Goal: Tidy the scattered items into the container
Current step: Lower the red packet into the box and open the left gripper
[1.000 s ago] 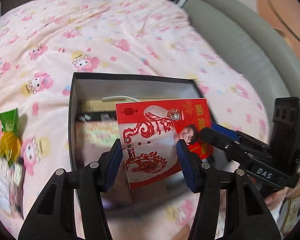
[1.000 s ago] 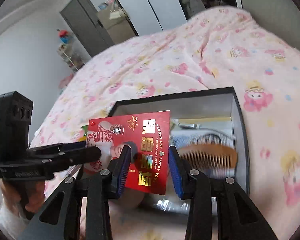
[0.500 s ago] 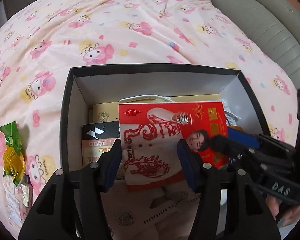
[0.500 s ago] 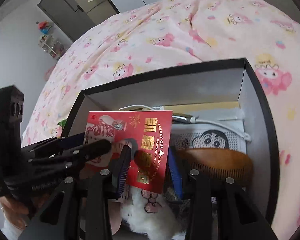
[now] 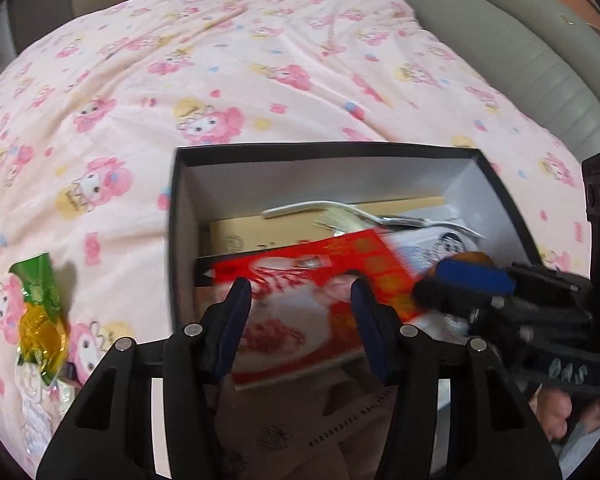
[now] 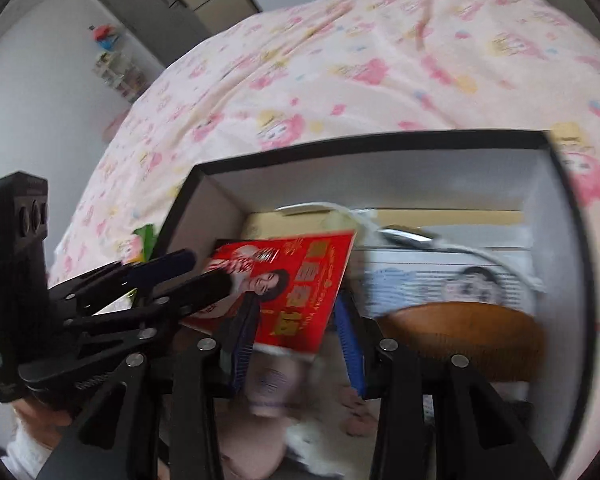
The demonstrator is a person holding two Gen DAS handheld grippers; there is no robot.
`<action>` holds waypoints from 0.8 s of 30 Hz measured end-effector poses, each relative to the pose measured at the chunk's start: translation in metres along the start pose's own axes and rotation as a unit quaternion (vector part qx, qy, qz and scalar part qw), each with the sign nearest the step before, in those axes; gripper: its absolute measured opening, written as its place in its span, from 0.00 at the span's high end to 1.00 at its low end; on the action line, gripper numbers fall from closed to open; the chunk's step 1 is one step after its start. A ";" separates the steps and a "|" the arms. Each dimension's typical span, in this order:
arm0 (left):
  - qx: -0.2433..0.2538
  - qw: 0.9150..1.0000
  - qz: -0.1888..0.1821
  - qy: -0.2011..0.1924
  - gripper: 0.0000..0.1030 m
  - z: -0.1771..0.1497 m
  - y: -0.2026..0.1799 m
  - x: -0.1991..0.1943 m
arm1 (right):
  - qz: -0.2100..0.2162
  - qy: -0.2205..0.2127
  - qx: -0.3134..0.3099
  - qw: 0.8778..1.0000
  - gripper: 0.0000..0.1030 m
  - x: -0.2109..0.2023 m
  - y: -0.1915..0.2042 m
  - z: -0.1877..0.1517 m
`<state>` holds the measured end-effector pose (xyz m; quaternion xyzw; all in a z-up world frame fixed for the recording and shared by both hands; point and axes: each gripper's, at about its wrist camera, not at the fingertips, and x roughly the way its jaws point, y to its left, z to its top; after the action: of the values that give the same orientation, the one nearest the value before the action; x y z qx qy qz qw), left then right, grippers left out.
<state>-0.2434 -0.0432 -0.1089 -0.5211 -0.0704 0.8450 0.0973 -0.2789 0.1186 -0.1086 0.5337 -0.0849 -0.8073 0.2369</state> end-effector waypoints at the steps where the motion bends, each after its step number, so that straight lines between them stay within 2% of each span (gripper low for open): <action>1: 0.007 1.000 -0.008 0.001 0.49 0.000 -0.003 0.000 | -0.030 -0.015 -0.001 0.999 0.66 -0.009 -0.006 -0.003; 3: 0.014 1.000 -0.016 0.003 0.49 -0.001 -0.009 0.000 | -0.074 -0.038 0.003 0.997 0.66 -0.023 -0.016 -0.008; 5: 0.015 0.999 -0.041 0.012 0.49 -0.001 -0.016 0.001 | -0.101 -0.052 0.008 0.994 0.66 -0.031 -0.025 -0.011; 7: 0.024 0.997 -0.064 0.022 0.49 -0.005 -0.026 0.004 | -0.096 -0.062 0.028 0.993 0.66 -0.037 -0.038 -0.013; 8: 0.034 0.997 -0.062 0.028 0.49 -0.006 -0.030 0.006 | -0.087 -0.061 0.034 0.994 0.66 -0.037 -0.041 -0.014; 10: 0.050 0.996 -0.043 0.052 0.49 -0.013 -0.039 0.016 | -0.062 -0.056 0.045 0.995 0.66 -0.037 -0.047 -0.014; 13: 0.035 0.996 -0.044 0.074 0.49 -0.018 -0.036 0.022 | -0.056 -0.058 0.029 0.996 0.66 -0.039 -0.040 -0.016; 15: 0.048 0.996 -0.004 0.077 0.49 -0.018 -0.036 0.023 | -0.061 -0.054 0.023 0.996 0.66 -0.035 -0.034 -0.016; 16: 0.063 0.995 0.025 0.072 0.54 -0.018 -0.037 0.024 | -0.066 -0.050 0.021 0.996 0.66 -0.031 -0.031 -0.015; 17: 0.070 0.994 0.030 0.072 0.54 -0.018 -0.037 0.025 | -0.067 -0.049 0.019 0.996 0.66 -0.029 -0.030 -0.014; 18: 0.068 0.994 0.027 0.076 0.54 -0.018 -0.037 0.026 | -0.073 -0.046 0.015 0.996 0.66 -0.027 -0.028 -0.014; 21: 0.061 0.995 0.001 0.074 0.53 -0.017 -0.038 0.020 | -0.137 -0.045 -0.022 0.989 0.66 -0.022 -0.018 -0.016; 24: 0.050 0.993 -0.062 0.085 0.53 -0.019 -0.038 0.013 | -0.118 -0.038 -0.035 0.992 0.66 -0.022 -0.013 -0.019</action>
<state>-0.2289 -0.0029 -0.1203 -0.5804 -0.0515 0.7922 0.1816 -0.2587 0.1426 -0.1030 0.5008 -0.0025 -0.8515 0.1553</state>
